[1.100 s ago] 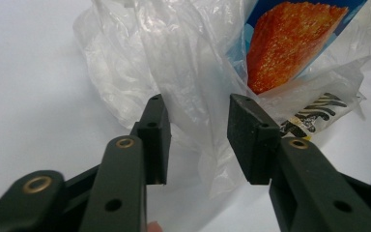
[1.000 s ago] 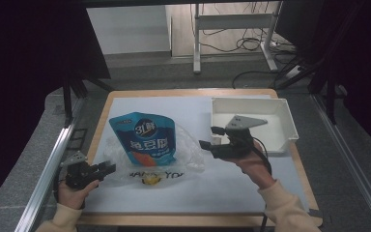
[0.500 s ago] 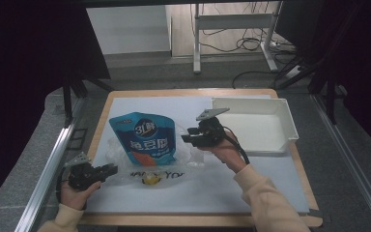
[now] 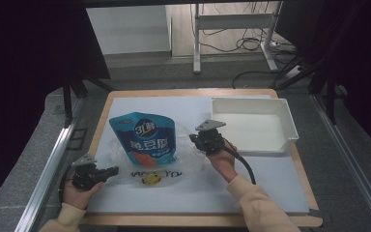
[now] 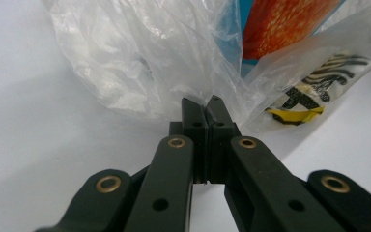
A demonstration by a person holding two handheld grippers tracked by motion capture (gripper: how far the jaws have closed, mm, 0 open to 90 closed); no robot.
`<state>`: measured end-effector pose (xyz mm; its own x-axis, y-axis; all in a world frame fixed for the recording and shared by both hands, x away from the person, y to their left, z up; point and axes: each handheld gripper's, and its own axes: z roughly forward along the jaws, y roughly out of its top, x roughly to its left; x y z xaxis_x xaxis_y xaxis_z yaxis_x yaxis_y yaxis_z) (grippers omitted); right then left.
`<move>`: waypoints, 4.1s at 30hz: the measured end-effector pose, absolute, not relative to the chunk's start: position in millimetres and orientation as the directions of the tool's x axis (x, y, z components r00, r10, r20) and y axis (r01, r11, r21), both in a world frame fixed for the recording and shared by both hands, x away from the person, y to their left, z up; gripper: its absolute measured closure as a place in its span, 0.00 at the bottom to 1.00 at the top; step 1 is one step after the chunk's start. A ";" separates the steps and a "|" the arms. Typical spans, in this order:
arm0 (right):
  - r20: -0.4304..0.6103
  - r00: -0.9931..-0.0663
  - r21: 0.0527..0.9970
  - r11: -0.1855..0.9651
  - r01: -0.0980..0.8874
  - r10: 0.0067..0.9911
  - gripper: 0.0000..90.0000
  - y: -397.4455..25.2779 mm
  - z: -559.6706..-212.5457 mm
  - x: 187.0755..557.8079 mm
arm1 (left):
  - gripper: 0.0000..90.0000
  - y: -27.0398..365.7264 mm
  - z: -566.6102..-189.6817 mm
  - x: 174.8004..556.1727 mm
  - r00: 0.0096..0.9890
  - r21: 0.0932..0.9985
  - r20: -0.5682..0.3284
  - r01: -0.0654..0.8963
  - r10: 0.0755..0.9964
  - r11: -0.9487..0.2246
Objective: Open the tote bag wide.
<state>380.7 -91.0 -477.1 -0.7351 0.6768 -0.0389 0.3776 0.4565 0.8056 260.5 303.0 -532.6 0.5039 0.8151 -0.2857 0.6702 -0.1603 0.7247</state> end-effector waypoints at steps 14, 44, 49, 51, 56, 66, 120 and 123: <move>-0.022 -0.723 0.720 0.512 0.468 0.691 0.99 -86.5 -533.6 383.7 | 1.00 304.6 -543.4 260.4 0.486 0.688 -0.300 0.706 0.821 -0.166; 0.054 -0.738 0.790 0.423 0.444 0.673 0.73 -97.3 -522.0 373.9 | 0.80 307.3 -541.1 251.9 0.468 0.734 -0.307 0.671 0.829 -0.107; 0.095 -0.748 0.835 0.357 0.419 0.657 0.59 -105.3 -499.3 366.0 | 0.61 311.0 -532.7 245.6 0.466 0.773 -0.301 0.630 0.832 -0.073; 0.103 -0.753 0.855 0.329 0.401 0.650 0.55 -111.5 -487.7 363.2 | 0.53 313.1 -527.7 242.5 0.462 0.788 -0.298 0.613 0.836 -0.058; 0.123 -0.744 0.883 0.271 0.384 0.656 0.49 -129.2 -465.0 361.1 | 0.42 317.9 -518.3 236.3 0.444 0.808 -0.295 0.588 0.846 -0.028; 0.125 -0.768 0.909 0.237 0.342 0.628 0.54 -151.8 -429.1 350.8 | 0.47 332.5 -490.1 220.5 0.433 0.854 -0.282 0.520 0.857 0.018; 0.114 -0.919 0.713 0.613 0.340 0.377 0.99 -59.2 -537.9 328.7 | 1.00 286.1 -551.0 395.9 0.446 0.685 -0.286 0.714 0.848 -0.144; 0.109 -0.927 0.713 0.621 0.325 0.359 0.99 -61.5 -538.0 325.8 | 1.00 288.2 -551.1 397.3 0.437 0.687 -0.280 0.713 0.855 -0.140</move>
<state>325.8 -61.5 -538.0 -0.9268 0.3594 0.1092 0.3249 0.6211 0.7132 397.3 288.2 -551.1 0.4374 0.8545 -0.2801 0.7129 -0.1397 0.6872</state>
